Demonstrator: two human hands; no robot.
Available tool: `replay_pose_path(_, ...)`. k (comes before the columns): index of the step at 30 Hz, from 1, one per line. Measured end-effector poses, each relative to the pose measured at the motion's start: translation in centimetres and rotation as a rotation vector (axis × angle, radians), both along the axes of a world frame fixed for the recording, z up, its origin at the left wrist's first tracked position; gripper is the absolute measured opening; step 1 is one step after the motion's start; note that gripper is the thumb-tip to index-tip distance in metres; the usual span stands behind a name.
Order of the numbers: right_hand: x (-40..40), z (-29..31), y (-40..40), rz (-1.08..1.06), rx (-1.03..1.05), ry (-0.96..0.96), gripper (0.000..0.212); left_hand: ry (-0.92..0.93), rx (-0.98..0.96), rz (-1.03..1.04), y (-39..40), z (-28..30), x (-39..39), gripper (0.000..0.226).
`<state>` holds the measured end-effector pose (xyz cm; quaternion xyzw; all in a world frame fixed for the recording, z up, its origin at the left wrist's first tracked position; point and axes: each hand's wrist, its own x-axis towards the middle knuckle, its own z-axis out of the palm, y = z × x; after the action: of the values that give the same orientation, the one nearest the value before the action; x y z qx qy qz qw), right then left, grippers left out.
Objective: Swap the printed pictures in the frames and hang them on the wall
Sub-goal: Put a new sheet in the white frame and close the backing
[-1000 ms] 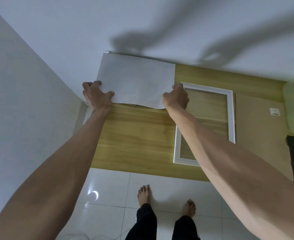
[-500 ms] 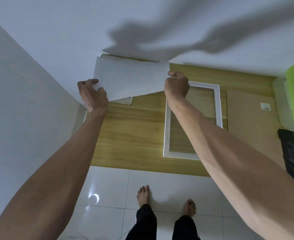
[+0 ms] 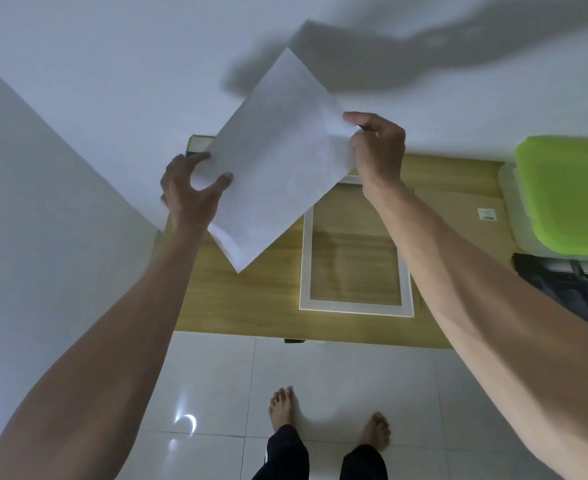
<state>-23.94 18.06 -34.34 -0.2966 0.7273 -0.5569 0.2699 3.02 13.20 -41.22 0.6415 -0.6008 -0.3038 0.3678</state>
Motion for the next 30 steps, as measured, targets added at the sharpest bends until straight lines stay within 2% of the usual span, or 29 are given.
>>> replay_pose_path(4,-2.8,1.3,2.0,0.015,0.0,0.019,0.053,-0.057,-0.017,-0.133,0.4,3.7,-3.1,0.043)
replay_pose_path(9,-5.7,2.1,4.9,0.067,-0.029,-0.002,0.048,0.194,0.049,-0.465,1.3,6.2,-6.3,0.047)
replay_pose_path(12,-7.2,2.1,6.6,0.055,-0.05,-0.038,0.046,0.251,0.163,-0.532,2.0,6.6,-8.1,0.05)
replay_pose_path(14,-8.1,2.1,7.6,0.019,-0.075,-0.08,0.041,0.352,0.257,-0.559,2.3,6.5,-8.8,0.048)
replay_pose_path(18,-9.0,2.2,9.3,0.019,-0.077,-0.247,0.034,0.603,0.342,-0.488,3.9,6.0,-10.4,0.05)
replay_pose_path(21,-8.7,0.9,10.4,0.08,0.021,-0.219,0.033,0.742,0.36,-0.396,5.0,5.0,-11.6,0.052)
replay_pose_path(25,-8.4,-2.8,11.3,0.061,0.061,-0.154,0.04,0.702,0.385,-0.29,6.2,2.5,-12.2,0.053)
replay_pose_path(30,-7.7,-6.6,12.4,0.005,0.217,-0.077,0.043,0.512,0.375,-0.263,8.1,-1.2,-12.5,0.058)
